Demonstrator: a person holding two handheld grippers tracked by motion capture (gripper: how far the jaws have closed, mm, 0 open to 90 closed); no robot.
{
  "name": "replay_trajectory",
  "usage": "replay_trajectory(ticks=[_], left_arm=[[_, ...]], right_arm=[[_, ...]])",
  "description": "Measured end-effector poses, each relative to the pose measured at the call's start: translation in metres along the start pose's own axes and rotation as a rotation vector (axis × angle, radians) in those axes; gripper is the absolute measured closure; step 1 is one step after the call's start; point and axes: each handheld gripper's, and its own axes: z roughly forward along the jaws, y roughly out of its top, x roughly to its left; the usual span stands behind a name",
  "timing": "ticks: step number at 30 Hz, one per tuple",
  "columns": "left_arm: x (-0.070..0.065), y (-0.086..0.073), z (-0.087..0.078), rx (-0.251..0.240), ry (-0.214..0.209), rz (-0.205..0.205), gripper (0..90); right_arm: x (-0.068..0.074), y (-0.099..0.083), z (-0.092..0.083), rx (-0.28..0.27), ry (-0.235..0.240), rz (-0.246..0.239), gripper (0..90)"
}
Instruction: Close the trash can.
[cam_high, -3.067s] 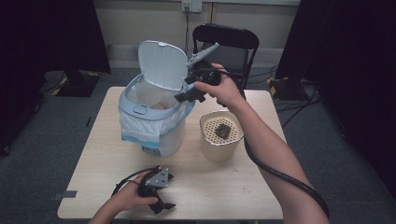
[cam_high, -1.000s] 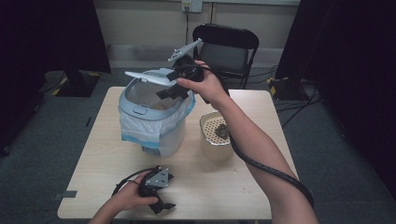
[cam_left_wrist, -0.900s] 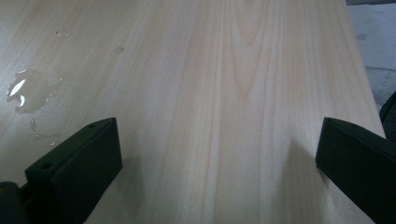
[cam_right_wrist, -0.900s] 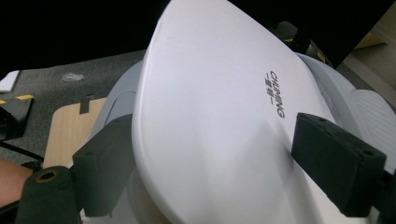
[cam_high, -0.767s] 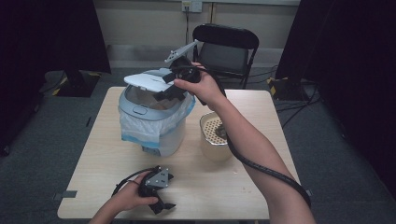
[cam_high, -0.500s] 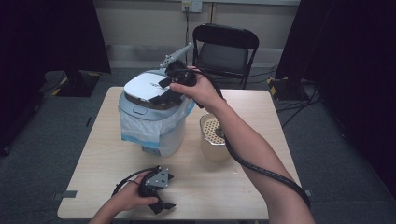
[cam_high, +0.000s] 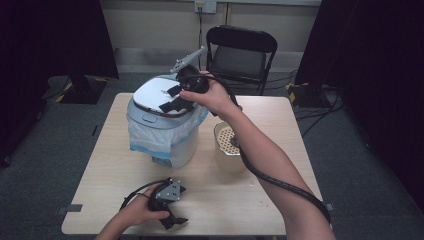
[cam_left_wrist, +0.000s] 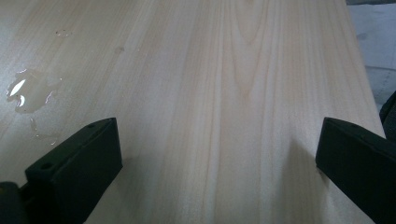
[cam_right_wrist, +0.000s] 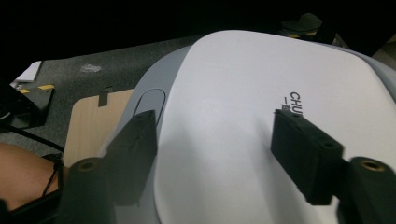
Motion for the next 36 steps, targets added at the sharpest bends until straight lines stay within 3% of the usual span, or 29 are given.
replay_trajectory(ticks=[4,11,18,22,30,32,36], left_arm=[[0.0,0.0,0.001,-0.007,-0.001,-0.002,0.0],[0.0,0.0,0.0,-0.007,-0.001,-0.002,0.0],[-0.001,0.0,0.001,-0.015,0.002,-0.019,0.0],[0.0,0.0,0.0,0.005,0.002,0.0,0.0],[0.0,0.0,0.0,0.005,0.003,-0.002,0.0],[0.0,0.0,0.0,0.003,0.003,-0.002,0.0],[0.0,0.0,0.0,0.005,0.003,-0.003,0.0]], right_arm=[[0.002,-0.001,0.005,0.022,0.001,-0.006,38.2],[-0.003,-0.003,0.004,0.0,-0.018,-0.002,53.9],[-0.002,-0.002,0.007,-0.009,-0.05,-0.021,55.0],[-0.003,-0.002,0.009,-0.017,-0.049,-0.017,55.9],[-0.004,-0.004,0.01,-0.03,-0.043,-0.029,56.6],[-0.004,-0.004,0.012,-0.013,-0.051,-0.047,58.4],[-0.004,-0.007,0.014,-0.044,-0.049,-0.052,58.4]])
